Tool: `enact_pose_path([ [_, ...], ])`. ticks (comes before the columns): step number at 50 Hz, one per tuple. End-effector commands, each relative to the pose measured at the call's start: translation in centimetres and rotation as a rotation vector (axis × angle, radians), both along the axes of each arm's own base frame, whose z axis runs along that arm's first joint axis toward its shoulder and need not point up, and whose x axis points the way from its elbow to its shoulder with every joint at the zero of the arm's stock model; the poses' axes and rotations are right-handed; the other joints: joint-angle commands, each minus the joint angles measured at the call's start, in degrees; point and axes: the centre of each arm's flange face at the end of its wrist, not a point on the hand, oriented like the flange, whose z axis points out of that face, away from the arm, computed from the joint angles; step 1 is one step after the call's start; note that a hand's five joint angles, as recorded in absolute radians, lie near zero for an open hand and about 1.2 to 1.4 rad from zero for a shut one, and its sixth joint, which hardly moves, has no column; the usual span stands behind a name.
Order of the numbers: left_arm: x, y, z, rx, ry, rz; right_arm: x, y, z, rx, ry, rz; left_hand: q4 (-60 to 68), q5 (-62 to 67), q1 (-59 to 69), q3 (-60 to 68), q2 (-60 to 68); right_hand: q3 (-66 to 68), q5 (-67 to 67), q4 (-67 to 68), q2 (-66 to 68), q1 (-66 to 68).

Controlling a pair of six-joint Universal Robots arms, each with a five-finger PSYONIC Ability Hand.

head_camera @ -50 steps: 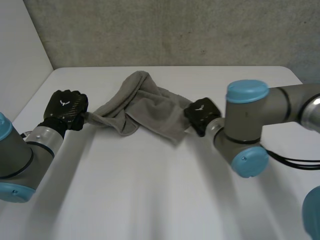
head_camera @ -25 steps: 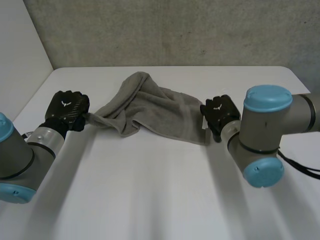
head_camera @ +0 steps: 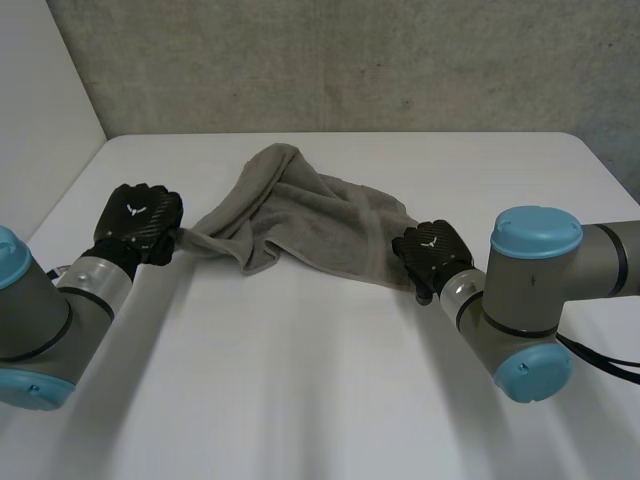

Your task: Fold the towel.

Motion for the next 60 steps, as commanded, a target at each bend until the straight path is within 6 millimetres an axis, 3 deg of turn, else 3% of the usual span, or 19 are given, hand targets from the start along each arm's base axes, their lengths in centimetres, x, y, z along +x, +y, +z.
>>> enact_pose_path([
  [1, 0.0, 0.0, 0.0, -0.005, 0.001, 0.0, 0.2, -0.5, -0.6, -0.01, -0.004, -0.002, 2.05, 5.81, 6.6, 3.22, 3.56, -0.3, -0.31, -0.24, 0.23, 0.08],
  [53, -0.1, 0.0, -0.1, -0.01, 0.002, -0.002, 1.7, -2.9, -1.8, -0.05, -0.043, 0.005, 2.05, 5.81, 6.6, 3.22, 3.56, -0.64, -0.65, -0.57, -0.11, -0.25],
  [60, -0.1, 0.0, -0.1, -0.008, 0.001, -0.002, 1.8, -3.1, -2.3, -0.041, -0.035, 0.003, 2.05, 5.81, 6.6, 3.22, 3.56, 4.54, 4.53, 4.61, 5.07, 4.93],
])
